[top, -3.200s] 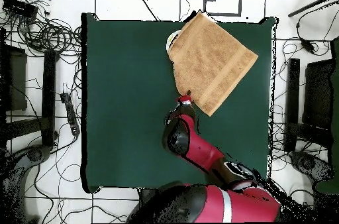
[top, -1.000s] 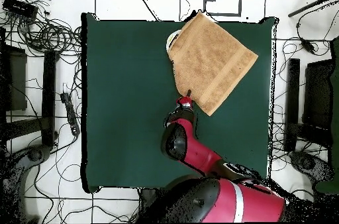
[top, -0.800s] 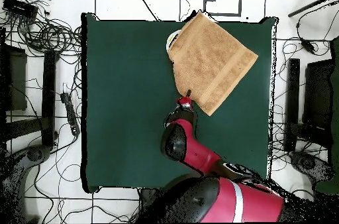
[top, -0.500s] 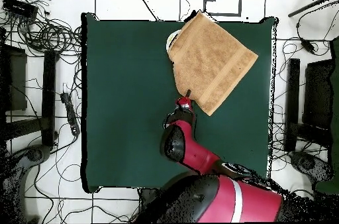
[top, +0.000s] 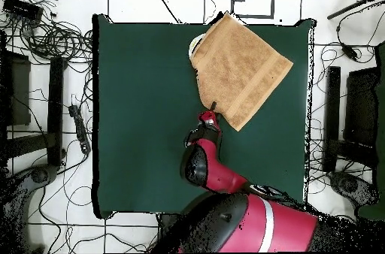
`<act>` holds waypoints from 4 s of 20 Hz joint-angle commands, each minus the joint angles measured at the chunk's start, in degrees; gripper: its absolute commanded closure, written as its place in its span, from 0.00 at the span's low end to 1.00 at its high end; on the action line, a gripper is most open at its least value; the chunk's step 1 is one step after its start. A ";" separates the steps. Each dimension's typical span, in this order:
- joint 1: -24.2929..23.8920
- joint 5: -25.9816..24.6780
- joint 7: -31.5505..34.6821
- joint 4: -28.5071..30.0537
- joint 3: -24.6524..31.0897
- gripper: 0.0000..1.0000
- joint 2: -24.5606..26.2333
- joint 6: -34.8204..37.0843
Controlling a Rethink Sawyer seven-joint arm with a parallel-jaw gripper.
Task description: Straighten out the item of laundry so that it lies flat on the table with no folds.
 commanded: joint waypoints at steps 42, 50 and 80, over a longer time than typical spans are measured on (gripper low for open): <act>-6.20 4.60 17.08 -28.14 28.23 0.00 21.46 21.14; -7.85 4.94 19.56 -27.50 30.91 0.00 22.88 19.43; -11.42 11.03 8.34 -23.68 35.69 0.00 23.87 25.04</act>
